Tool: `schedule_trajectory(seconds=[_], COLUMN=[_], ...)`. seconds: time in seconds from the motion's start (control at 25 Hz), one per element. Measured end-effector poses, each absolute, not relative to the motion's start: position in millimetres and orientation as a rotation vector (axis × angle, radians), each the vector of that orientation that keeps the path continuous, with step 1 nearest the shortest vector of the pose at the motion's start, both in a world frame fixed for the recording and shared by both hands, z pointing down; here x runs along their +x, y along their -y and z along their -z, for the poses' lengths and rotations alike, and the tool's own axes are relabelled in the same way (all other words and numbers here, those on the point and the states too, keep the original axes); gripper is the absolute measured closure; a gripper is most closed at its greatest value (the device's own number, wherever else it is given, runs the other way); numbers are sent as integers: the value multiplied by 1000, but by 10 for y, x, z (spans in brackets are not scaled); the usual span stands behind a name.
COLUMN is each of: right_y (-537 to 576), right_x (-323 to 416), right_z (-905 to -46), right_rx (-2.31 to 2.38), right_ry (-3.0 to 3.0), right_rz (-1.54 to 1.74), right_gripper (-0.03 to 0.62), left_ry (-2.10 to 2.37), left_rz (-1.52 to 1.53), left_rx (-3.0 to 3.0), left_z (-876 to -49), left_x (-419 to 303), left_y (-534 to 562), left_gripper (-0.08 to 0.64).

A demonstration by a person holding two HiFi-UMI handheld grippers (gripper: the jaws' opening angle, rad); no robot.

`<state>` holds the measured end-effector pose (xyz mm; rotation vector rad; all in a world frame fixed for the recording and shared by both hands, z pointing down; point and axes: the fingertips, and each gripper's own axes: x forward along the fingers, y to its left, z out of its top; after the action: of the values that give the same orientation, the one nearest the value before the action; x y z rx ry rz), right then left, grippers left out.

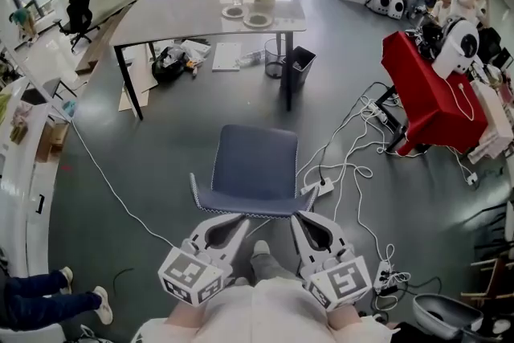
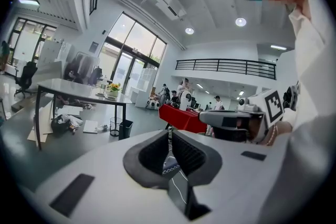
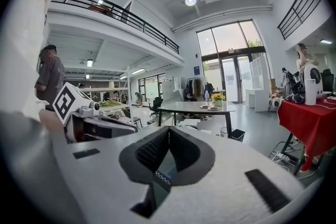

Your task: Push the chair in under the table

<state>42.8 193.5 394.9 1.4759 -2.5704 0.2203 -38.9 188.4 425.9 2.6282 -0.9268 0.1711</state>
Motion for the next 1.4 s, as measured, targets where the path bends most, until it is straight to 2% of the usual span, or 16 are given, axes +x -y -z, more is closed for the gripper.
schedule_trajectory(seconds=[0.6, 1.4], right_y=[-1379, -1365], right_x=[641, 417], right_z=[-4157, -4412], right_rx=[1342, 1351], right_ry=[2600, 2530], right_rz=[-269, -374], right_gripper=[591, 591], left_ry=[1009, 856], left_rz=[-213, -337], left_rx=[2580, 2630], left_z=[-4415, -4549], left_x=[-142, -381], left_y=[-1308, -1273], left_gripper=[532, 531])
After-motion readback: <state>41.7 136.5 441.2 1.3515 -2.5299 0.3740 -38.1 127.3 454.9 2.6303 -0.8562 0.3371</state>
